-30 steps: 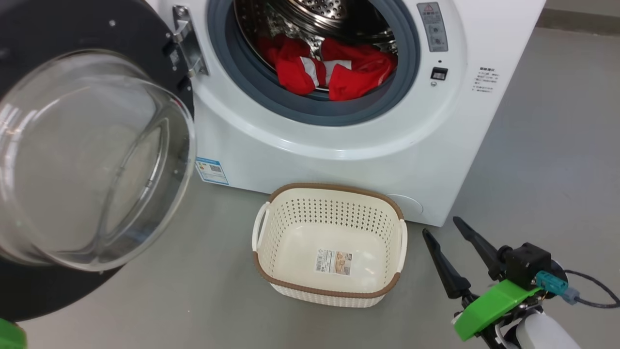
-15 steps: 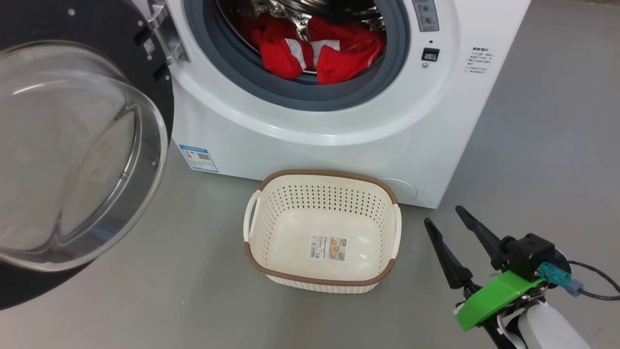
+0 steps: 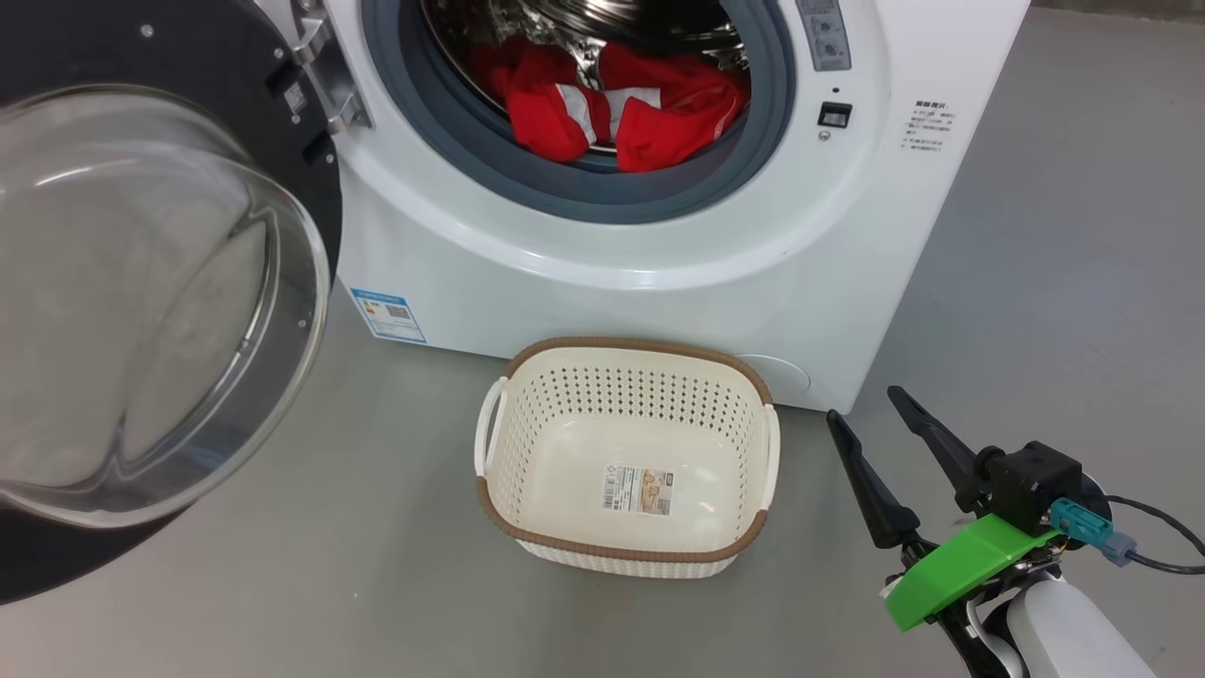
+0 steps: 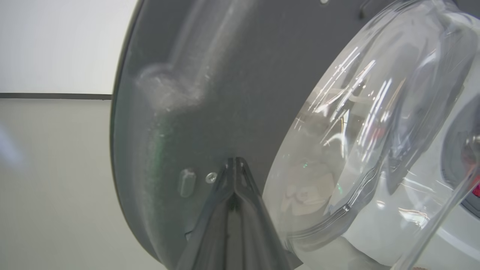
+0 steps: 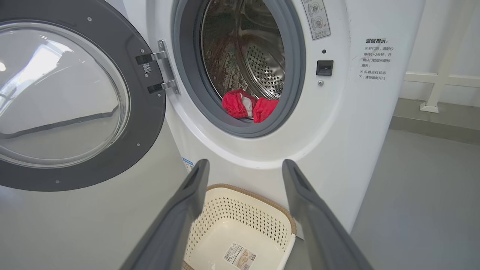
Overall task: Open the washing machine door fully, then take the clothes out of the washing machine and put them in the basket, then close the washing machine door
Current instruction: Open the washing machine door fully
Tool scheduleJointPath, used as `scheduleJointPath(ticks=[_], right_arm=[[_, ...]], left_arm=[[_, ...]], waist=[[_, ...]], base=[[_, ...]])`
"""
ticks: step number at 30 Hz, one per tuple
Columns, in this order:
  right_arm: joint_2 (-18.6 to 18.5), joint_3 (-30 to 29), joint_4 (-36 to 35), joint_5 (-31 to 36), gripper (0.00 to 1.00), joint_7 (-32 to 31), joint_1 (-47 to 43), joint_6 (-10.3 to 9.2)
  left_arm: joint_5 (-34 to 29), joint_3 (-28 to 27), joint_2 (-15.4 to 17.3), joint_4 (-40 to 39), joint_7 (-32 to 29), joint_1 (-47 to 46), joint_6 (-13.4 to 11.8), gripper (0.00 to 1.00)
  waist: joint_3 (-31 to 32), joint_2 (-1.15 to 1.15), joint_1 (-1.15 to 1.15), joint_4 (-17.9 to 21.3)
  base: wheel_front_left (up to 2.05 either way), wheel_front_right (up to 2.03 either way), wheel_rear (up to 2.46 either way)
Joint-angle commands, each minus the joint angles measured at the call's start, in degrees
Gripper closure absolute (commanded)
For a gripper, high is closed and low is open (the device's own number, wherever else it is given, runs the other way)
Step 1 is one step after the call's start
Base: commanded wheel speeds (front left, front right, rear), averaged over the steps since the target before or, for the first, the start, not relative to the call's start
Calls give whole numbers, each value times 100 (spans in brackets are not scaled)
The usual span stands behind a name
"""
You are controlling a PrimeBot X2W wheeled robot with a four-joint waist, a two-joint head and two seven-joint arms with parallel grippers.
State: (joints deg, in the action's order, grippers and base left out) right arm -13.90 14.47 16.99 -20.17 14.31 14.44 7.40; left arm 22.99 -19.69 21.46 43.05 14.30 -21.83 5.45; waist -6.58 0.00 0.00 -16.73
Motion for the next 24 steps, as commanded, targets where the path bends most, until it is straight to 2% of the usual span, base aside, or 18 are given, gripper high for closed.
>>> scheduleJointPath(ticks=[1, 4, 6, 8, 9, 10, 13, 16, 24], right_arm=[[23, 107, -116, 37, 0, 69, 66, 9], [39, 92, -110, 23, 0, 69, 36, 9], [47, 81, -107, 13, 0, 69, 4, 9], [53, 78, -104, 1, 0, 69, -22, 9], [57, 77, -104, -7, 0, 69, -34, 9], [64, 76, -104, -18, 0, 69, -49, 9], [82, 82, -110, -86, 0, 69, -86, 9], [95, 95, -110, -120, 0, 69, -119, 9], [92, 16, -136, -163, 0, 69, -197, 9]], left_arm=[[-87, -200, 284, -134, 70, -93, 80, 100], [-177, -218, 162, -257, 70, 45, 140, 94], [-241, -226, 59, -389, 70, 164, 163, 77], [-280, -242, -43, -533, 70, 281, 180, 56], [-295, -248, -113, -633, 70, 355, 185, 23], [-300, -255, -184, -739, 70, 429, 190, 1], [-288, -255, -426, -1095, 70, 685, 198, 0], [-199, 36, -641, -1580, 70, 1011, 201, 0], [-105, 681, -882, -2511, 70, 1706, 202, 0]], waist=[[41, 0, 0, -25], [111, 0, 0, -55], [171, 0, 0, -80], [221, 0, 0, -98], [244, 0, 0, -104], [273, 0, 0, -111], [350, 0, 0, -114], [419, 0, 0, -89], [491, 0, 0, 8]], base=[[0, 0, 0], [0, 0, 0], [0, 0, 0], [0, 0, 0], [0, 0, 0], [0, 0, 0], [0, 0, 0], [0, 0, 0], [0, 0, 0]])
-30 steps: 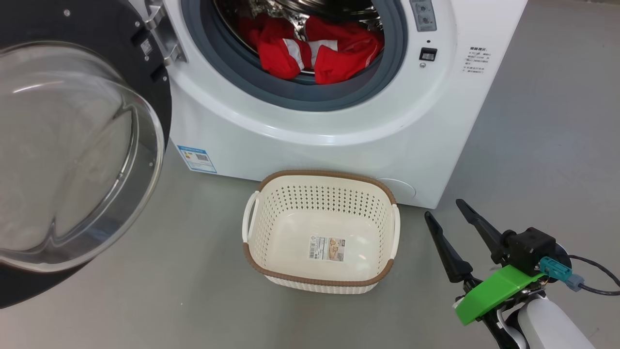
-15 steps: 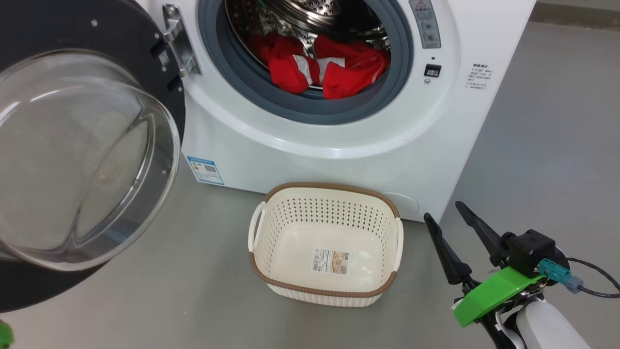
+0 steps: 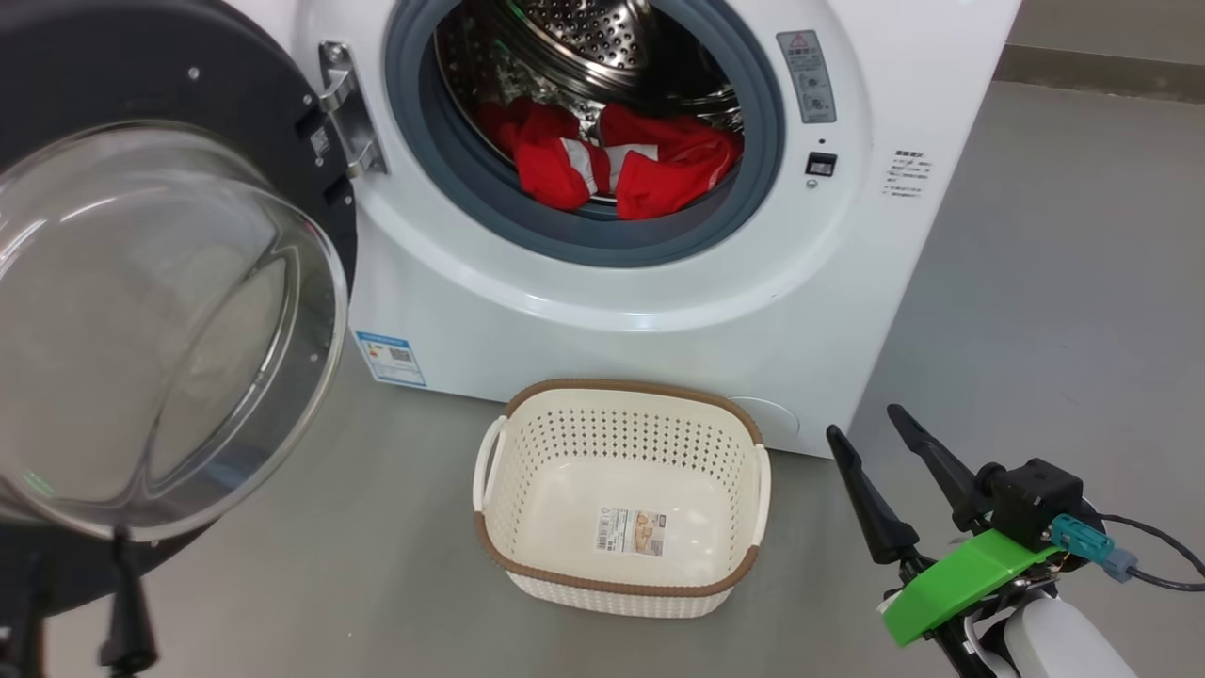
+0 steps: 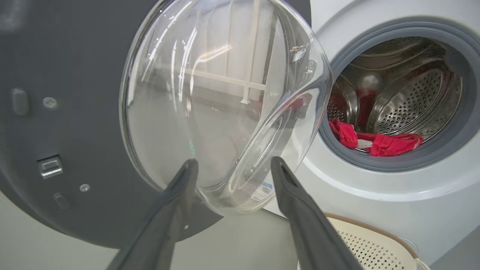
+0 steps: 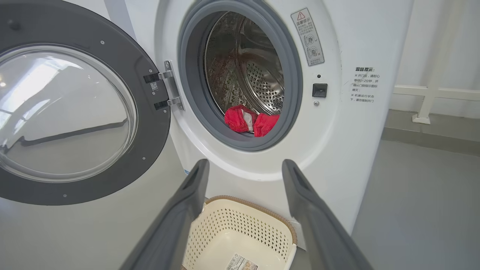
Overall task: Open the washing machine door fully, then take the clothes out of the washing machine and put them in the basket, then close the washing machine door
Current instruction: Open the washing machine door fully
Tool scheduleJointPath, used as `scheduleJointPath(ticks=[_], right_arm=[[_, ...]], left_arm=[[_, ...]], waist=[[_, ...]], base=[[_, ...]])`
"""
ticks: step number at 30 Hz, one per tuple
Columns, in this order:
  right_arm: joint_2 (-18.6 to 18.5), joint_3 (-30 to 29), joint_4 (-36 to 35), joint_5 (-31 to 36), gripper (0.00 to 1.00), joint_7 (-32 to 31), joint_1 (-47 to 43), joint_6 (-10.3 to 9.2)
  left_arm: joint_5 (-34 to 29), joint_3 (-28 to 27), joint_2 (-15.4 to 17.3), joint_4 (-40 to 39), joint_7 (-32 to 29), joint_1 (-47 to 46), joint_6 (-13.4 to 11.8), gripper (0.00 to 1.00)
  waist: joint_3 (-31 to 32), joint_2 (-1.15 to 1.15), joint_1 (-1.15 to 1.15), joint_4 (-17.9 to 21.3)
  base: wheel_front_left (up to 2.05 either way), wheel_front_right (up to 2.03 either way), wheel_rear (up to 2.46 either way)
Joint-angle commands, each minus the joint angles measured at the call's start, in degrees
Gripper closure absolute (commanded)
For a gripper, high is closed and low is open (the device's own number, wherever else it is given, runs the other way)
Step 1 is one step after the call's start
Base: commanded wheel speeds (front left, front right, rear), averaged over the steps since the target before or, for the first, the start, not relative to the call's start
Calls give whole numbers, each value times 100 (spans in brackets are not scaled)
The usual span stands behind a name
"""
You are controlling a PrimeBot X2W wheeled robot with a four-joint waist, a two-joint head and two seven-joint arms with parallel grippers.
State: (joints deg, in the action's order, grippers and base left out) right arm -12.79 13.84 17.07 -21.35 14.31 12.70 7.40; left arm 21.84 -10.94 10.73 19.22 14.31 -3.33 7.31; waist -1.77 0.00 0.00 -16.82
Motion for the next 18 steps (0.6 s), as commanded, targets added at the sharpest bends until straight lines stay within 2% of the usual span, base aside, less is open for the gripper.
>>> scheduleJointPath(ticks=[1, 6, 18], right_arm=[[-21, 58, -145, -47, 0, 69, -36, 9], [-34, -59, -174, -34, 0, 69, -71, 9], [-80, -331, -252, 12, 0, 69, -270, 9]], left_arm=[[17, -118, 152, -238, 69, -86, 16, 0], [94, 346, 74, -684, 69, 248, 17, 0], [246, 960, 65, -1123, 69, 416, 17, 0]], waist=[[23, 0, 0, 42], [43, 0, 0, 316], [13, 0, 0, 992]], base=[[0, 0, 0], [0, 0, 0], [0, 0, 0]])
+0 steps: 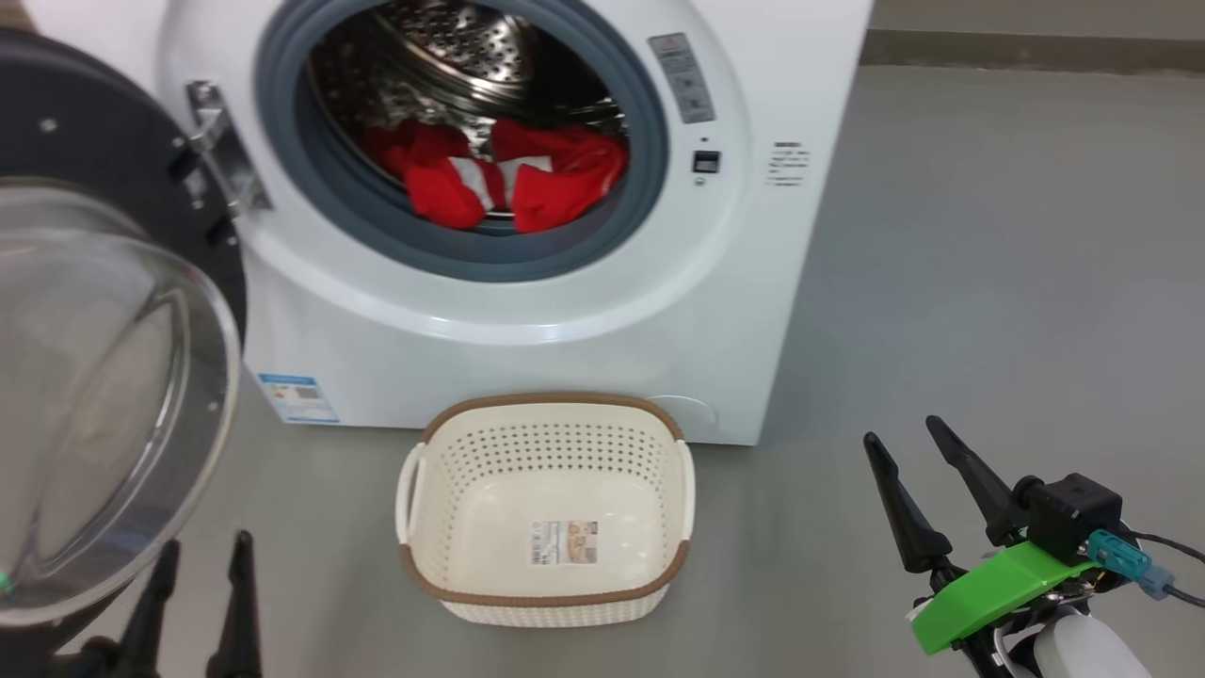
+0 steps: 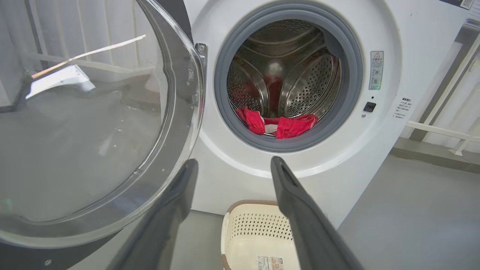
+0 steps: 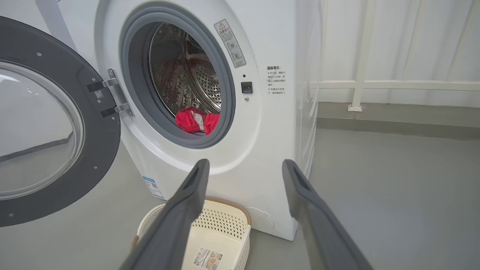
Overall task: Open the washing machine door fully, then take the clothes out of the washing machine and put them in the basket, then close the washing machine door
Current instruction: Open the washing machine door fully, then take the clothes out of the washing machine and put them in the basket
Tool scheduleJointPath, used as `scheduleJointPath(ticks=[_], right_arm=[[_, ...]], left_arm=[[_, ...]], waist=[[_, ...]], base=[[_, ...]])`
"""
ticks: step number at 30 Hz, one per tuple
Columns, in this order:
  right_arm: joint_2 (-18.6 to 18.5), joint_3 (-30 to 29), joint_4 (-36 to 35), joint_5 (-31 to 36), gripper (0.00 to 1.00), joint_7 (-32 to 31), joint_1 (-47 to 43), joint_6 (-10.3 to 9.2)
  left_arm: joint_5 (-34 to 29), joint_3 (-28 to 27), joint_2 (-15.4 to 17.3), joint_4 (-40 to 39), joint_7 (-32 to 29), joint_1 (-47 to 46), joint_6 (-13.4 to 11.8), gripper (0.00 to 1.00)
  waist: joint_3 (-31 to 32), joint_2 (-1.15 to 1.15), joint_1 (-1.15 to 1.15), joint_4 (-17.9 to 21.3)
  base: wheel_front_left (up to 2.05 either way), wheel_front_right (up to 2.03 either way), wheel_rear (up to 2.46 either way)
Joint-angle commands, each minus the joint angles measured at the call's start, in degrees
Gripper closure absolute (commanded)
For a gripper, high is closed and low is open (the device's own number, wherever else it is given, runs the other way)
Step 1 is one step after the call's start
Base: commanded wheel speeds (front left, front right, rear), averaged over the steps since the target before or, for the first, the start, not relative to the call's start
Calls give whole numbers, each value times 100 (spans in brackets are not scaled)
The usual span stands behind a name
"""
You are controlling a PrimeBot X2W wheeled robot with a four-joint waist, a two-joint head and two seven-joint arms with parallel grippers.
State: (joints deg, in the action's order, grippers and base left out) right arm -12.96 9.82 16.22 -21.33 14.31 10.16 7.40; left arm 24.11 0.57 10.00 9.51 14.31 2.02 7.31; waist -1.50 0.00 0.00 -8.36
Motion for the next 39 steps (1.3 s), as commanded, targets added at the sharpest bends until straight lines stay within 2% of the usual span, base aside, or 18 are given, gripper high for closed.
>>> scheduleJointPath(ticks=[1, 19, 39], right_arm=[[-67, 61, -175, 15, 0, 69, -33, 9], [-97, -261, -333, 83, 0, 69, -130, 9], [-39, -391, -368, 130, 0, 69, -149, 9]], left_arm=[[36, -123, 154, -169, 69, -113, 17, 0], [239, 69, 178, -478, 69, 119, 17, 0], [126, 63, 170, -464, 69, 82, 17, 0]], waist=[[-16, 0, 0, 203], [-128, 0, 0, 1164], [-158, 0, 0, 1155]], base=[[0, 0, 0], [0, 0, 0], [0, 0, 0]])
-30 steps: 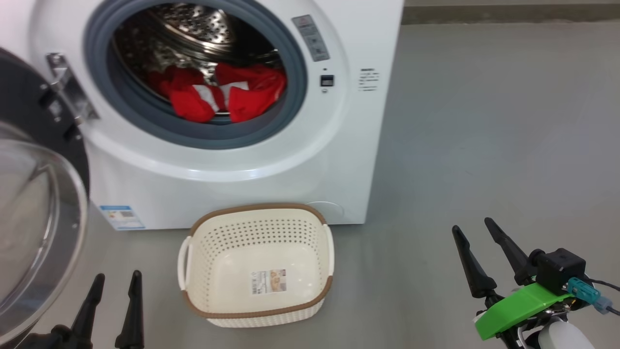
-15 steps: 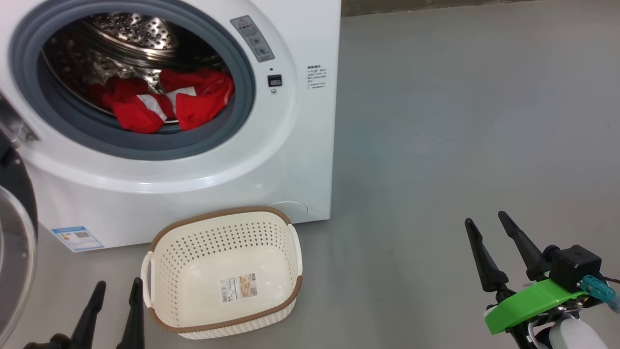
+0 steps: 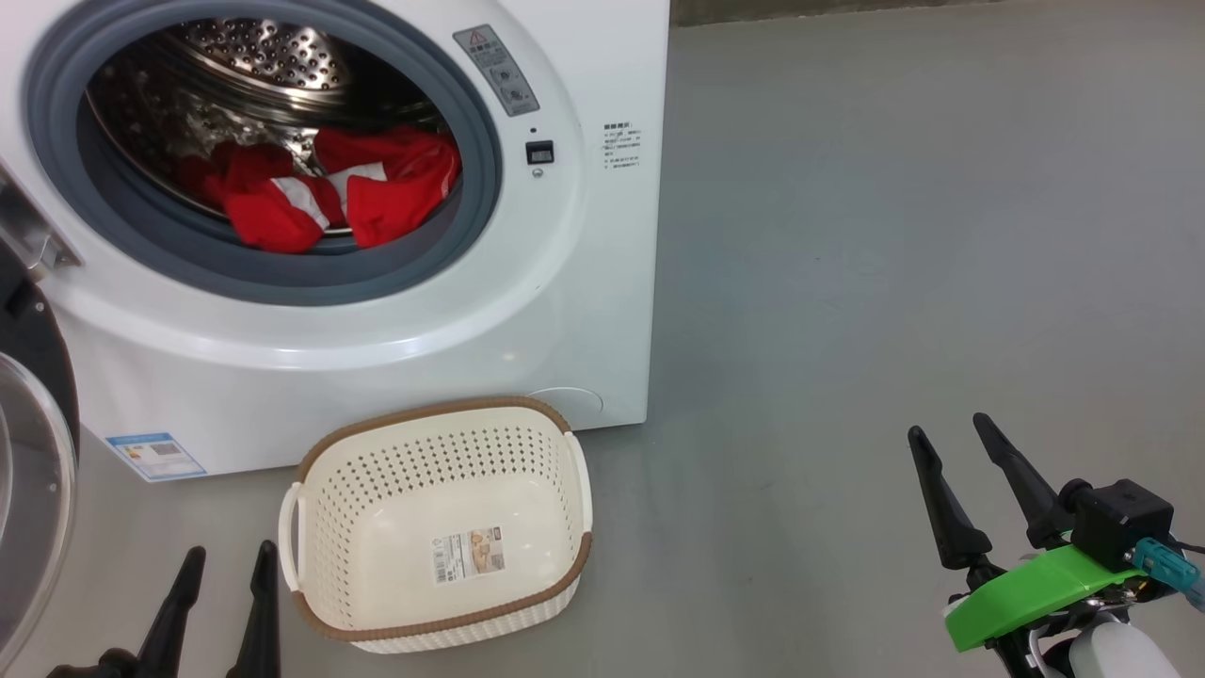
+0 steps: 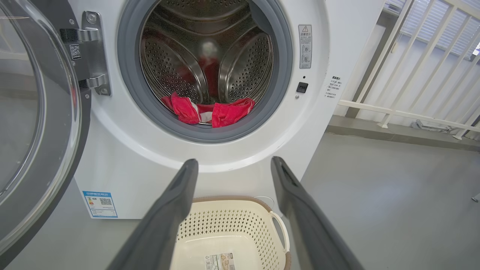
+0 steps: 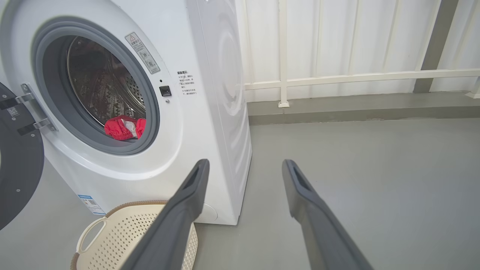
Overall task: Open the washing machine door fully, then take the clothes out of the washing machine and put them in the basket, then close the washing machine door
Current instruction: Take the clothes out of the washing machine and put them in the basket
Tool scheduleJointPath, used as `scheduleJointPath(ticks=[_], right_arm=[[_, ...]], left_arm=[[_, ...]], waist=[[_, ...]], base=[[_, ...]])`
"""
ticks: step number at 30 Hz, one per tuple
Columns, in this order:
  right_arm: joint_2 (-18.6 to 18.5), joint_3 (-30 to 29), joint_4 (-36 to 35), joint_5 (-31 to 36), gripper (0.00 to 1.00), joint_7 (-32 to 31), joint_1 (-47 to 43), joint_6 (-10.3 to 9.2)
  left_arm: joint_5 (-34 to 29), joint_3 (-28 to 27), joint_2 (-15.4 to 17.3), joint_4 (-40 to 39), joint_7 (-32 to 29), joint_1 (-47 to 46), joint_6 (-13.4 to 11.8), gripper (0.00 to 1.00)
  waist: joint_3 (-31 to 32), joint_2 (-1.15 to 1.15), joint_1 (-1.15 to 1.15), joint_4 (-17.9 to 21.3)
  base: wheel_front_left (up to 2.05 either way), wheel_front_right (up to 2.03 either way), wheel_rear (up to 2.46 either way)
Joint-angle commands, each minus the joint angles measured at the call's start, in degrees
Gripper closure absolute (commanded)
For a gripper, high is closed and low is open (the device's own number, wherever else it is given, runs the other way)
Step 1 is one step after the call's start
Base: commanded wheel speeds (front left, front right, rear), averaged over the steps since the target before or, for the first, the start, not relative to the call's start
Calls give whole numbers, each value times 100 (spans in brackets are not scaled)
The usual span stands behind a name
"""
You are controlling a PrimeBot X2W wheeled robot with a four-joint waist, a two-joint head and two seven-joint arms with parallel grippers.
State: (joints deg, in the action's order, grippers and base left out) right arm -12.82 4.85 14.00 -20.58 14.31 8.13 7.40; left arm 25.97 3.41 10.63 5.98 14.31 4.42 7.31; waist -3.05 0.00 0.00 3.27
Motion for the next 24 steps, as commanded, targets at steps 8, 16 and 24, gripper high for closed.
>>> scheduleJointPath(ticks=[8, 16, 24], right_arm=[[-60, 135, -145, 60, 0, 69, 77, 9], [-55, 169, -145, 65, 0, 69, 118, 9], [-37, 140, -165, 93, 0, 69, 137, 9]], left_arm=[[-104, -244, 78, -101, 69, -191, 17, 0], [-18, -260, 79, -161, 69, -233, 17, 0], [15, -242, 116, -144, 69, -331, 18, 0]], waist=[[-10, 0, 0, -44], [-50, 0, 0, -53], [-116, 0, 0, -92]], base=[[0, 0, 0], [6, -6, 0], [75, -75, 0]])
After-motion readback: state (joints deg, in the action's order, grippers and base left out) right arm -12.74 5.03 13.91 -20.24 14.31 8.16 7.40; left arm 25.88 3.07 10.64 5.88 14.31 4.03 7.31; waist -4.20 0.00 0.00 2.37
